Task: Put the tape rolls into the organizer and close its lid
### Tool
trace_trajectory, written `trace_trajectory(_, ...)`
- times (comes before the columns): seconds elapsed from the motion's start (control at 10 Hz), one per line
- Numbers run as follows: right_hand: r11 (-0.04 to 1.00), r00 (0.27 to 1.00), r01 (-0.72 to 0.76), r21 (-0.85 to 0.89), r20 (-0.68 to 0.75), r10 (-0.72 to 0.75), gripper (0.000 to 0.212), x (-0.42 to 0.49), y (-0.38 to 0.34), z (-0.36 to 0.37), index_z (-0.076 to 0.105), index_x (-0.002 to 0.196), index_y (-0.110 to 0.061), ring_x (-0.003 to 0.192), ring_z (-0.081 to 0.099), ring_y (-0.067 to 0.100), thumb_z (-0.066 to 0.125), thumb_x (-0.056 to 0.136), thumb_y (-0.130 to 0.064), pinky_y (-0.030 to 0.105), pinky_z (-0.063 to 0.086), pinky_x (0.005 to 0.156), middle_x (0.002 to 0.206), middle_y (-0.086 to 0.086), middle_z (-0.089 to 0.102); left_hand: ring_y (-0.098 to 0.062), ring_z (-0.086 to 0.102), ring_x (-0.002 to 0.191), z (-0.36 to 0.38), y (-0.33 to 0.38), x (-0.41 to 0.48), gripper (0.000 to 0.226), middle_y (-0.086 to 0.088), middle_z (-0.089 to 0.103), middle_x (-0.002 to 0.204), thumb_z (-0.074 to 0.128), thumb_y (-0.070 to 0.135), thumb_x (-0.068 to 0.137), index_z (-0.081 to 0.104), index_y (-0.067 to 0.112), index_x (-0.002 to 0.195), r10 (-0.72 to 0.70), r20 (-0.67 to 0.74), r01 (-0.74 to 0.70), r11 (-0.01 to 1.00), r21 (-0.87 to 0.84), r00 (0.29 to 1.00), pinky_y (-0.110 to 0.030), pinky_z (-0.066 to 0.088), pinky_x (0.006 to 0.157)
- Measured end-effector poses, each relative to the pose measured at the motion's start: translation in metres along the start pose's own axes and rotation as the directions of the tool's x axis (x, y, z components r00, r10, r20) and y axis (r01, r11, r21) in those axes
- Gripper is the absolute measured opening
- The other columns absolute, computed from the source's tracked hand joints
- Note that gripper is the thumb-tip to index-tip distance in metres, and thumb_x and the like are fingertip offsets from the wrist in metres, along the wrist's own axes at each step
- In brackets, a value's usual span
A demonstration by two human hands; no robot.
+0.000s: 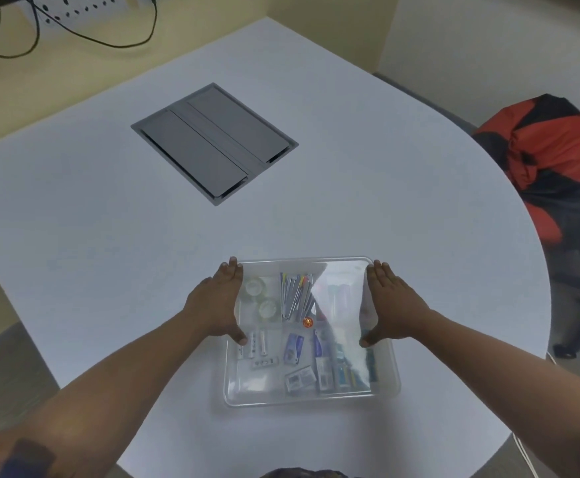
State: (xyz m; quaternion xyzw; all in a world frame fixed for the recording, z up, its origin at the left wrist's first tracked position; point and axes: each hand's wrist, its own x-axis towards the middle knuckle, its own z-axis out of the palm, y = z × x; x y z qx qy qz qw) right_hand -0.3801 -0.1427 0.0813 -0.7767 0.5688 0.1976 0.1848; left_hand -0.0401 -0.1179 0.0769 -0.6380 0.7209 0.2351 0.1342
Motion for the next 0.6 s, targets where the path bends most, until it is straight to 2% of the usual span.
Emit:
trace_trajectory(0.1,1.0,1.0,0.001,-0.01,0.005,-0.001,0.157,0.002,-0.001,-0.001,-0.016,0.149,0.001,0.148,-0.014,0.03,0.077,0.05,-0.077,0.041,0.004,0.122,0.161,0.017,-0.015,-0.018,-0.007,0.149,-0.003,0.001,0.006,0.153,-0.006,-0.017,0.16,0.088,0.059,0.044,-0.011,0.01,0.15,-0.019,0.007,0.019,0.999,0.05,1.0,-0.039,0.01,0.119)
trace_trajectory(0.4,1.0,1.0,-0.016,0.008,0.019,0.016,0.154,-0.008,-0.005,-0.013,-0.018,0.15,-0.002,0.148,-0.016,0.029,0.075,0.053,-0.078,0.043,0.004,0.121,0.161,0.014,-0.017,-0.024,-0.007,0.149,-0.02,0.016,0.001,0.149,-0.012,-0.013,0.161,0.087,0.057,0.05,-0.012,0.004,0.149,-0.057,0.0,0.056,0.985,0.165,0.998,-0.04,0.013,0.119)
trace_trajectory(0.5,0.999,1.0,-0.013,0.034,-0.015,0.014,0.145,-0.012,-0.013,-0.027,-0.013,0.151,-0.004,0.148,-0.015,0.029,0.07,0.059,-0.079,0.043,0.004,0.122,0.162,0.013,-0.014,-0.024,-0.007,0.149,-0.031,0.024,-0.008,0.144,-0.012,-0.012,0.161,0.08,0.063,0.056,-0.012,0.004,0.149,-0.057,-0.049,0.063,0.989,0.131,0.997,-0.039,0.012,0.12)
trace_trajectory(0.6,0.998,0.985,0.066,0.011,-0.162,-0.064,0.127,-0.013,-0.019,-0.045,-0.003,0.154,-0.008,0.148,-0.016,0.027,0.055,0.07,-0.083,0.043,0.003,0.122,0.164,0.01,-0.007,-0.024,-0.008,0.149,-0.046,0.031,-0.014,0.132,-0.011,-0.013,0.161,0.072,0.065,0.067,-0.011,0.005,0.149,0.012,-0.198,0.024,0.984,0.174,0.98,-0.04,0.006,0.121)
